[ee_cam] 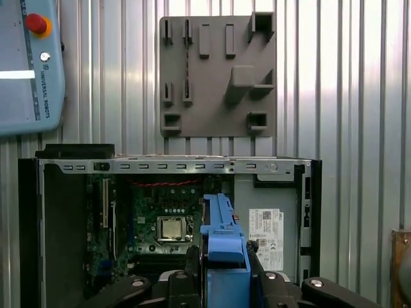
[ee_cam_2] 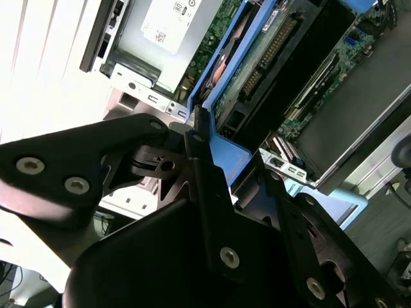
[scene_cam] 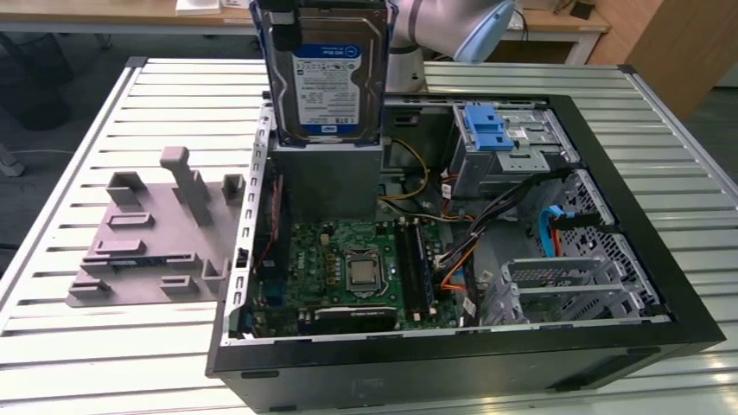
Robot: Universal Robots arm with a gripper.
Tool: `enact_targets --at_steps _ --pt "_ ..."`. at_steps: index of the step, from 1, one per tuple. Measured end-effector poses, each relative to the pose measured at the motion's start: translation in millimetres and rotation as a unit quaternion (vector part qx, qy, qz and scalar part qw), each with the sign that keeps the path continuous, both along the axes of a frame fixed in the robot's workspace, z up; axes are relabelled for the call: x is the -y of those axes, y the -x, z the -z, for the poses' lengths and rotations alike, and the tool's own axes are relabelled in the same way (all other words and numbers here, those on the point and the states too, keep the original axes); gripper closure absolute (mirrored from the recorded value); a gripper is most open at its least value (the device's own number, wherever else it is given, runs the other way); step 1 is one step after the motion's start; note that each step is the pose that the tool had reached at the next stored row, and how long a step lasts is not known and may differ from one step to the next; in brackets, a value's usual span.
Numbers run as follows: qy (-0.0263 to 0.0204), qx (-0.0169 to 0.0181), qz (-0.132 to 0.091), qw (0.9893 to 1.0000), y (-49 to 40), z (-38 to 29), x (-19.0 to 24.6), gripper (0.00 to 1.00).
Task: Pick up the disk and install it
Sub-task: 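Pick up the disk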
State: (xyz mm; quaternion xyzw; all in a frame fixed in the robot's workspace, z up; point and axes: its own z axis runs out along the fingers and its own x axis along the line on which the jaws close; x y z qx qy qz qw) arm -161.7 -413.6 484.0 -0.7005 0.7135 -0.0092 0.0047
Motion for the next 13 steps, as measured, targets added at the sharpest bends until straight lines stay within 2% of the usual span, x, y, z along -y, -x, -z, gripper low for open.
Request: enact_targets --at_steps 13 --pt "-0.0003 0.0 0.0 1.0 -19.6 0.0 0.9 0.64"
